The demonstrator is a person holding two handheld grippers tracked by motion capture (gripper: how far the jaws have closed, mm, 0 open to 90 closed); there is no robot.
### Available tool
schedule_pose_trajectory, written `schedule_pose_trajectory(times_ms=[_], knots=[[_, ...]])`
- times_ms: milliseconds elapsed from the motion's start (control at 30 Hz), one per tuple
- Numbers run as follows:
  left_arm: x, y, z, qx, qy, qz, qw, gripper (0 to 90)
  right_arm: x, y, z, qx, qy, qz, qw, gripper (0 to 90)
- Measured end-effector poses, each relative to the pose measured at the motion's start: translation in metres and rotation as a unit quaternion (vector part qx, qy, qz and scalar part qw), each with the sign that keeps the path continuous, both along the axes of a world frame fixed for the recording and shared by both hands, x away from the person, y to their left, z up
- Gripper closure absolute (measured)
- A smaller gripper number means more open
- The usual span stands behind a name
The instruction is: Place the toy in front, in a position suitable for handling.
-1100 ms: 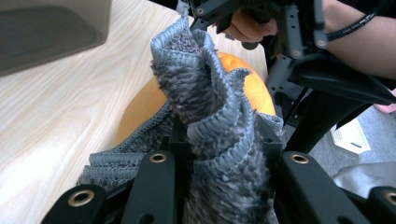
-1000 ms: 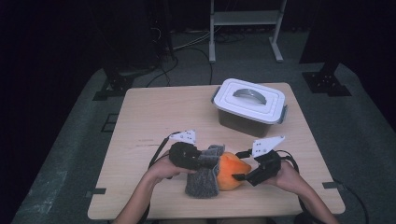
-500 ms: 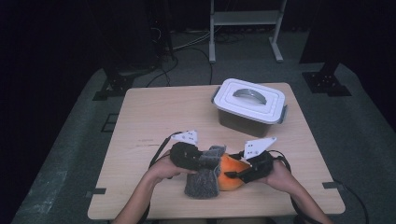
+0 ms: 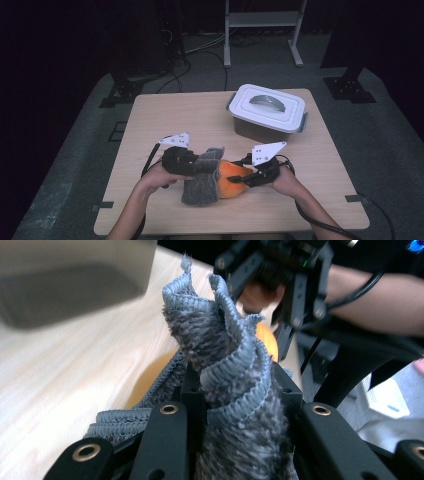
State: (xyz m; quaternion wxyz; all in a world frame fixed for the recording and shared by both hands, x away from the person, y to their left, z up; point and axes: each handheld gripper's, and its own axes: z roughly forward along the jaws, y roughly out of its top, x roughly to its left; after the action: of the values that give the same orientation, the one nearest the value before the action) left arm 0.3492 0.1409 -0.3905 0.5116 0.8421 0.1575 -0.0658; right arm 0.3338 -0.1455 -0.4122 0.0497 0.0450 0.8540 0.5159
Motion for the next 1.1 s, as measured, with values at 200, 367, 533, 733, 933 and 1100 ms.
schedule_pose_trajectory(times_ms=[200,367,533,733,933,1100], knots=[[0.003,-0.004,-0.017,-0.001,0.020,-0.002,0.9998,67.4,0.003,-0.020,-0.007,-0.010,0.006,0.008,0.9999,51.4],[0.004,-0.008,-0.028,0.012,0.030,0.008,0.9994,67.2,0.003,-0.039,-0.013,-0.003,0.034,-0.016,0.9993,41.3],[0.001,-0.020,-0.021,0.031,0.016,-0.001,0.9994,67.3,-0.009,-0.038,-0.002,-0.031,0.051,-0.048,0.9970,24.4],[-0.003,-0.029,-0.013,0.037,0.002,-0.014,0.9992,67.2,-0.017,-0.029,0.002,-0.061,0.027,-0.057,0.9962,34.0],[0.000,-0.034,0.002,0.025,-0.011,-0.020,0.9994,67.1,-0.006,-0.036,-0.001,-0.053,-0.015,-0.001,0.9985,47.8],[0.000,-0.047,-0.004,0.047,-0.010,-0.024,0.9986,67.1,-0.002,-0.044,-0.004,-0.040,0.011,-0.022,0.9989,39.7]])
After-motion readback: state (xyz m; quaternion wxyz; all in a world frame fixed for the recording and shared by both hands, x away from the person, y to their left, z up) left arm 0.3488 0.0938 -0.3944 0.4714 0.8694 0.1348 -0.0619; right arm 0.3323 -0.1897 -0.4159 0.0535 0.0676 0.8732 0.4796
